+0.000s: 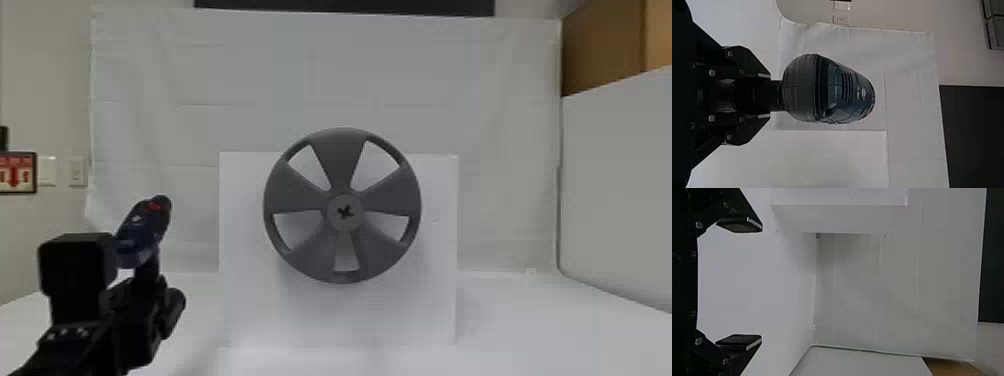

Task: Grasp the drill and bring into the middle of wheel

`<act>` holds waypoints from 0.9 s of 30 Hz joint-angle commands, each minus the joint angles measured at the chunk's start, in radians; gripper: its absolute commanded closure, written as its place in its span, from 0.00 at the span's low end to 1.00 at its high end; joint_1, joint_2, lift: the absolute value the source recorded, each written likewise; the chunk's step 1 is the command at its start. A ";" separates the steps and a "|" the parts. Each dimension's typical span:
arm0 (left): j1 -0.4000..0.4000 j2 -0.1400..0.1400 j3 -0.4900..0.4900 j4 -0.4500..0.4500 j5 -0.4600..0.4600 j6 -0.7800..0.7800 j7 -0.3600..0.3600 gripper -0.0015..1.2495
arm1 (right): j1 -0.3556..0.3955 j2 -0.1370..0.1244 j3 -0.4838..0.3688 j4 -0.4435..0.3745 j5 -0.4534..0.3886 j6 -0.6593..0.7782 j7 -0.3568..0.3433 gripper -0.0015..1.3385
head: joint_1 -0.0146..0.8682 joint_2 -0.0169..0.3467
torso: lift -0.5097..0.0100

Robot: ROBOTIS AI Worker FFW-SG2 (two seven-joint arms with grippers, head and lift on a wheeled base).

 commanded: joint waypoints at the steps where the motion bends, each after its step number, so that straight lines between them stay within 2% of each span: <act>1: 0.015 0.009 -0.003 -0.096 0.047 0.084 0.003 0.98 | 0.001 0.001 -0.005 0.000 -0.004 0.000 -0.001 0.22 | 0.02 0.05 | 0.20; 5: 0.026 0.023 -0.029 -0.169 0.075 0.117 0.038 0.98 | 0.001 0.003 -0.006 0.002 -0.005 0.000 -0.001 0.22 | 0.02 0.05 | 0.20; 8: 0.033 0.027 -0.033 -0.171 0.130 0.119 0.037 0.98 | 0.012 0.000 -0.021 0.000 -0.017 0.000 -0.001 0.22 | 0.02 0.05 | 0.20; 12: 0.044 0.035 -0.041 -0.171 0.148 0.105 -0.024 0.98 | 0.015 0.000 -0.029 0.000 -0.020 0.000 -0.001 0.22 | 0.02 0.05 | 0.20; 21: 0.036 0.055 -0.125 -0.171 0.115 0.096 -0.035 0.98 | 0.010 0.001 -0.026 0.000 -0.019 0.000 0.001 0.22 | 0.02 0.05 | 0.20; 27: 0.023 0.056 -0.170 -0.171 0.138 0.097 -0.034 0.98 | 0.004 0.003 -0.015 0.000 -0.010 0.000 0.001 0.22 | 0.02 0.05 | 0.20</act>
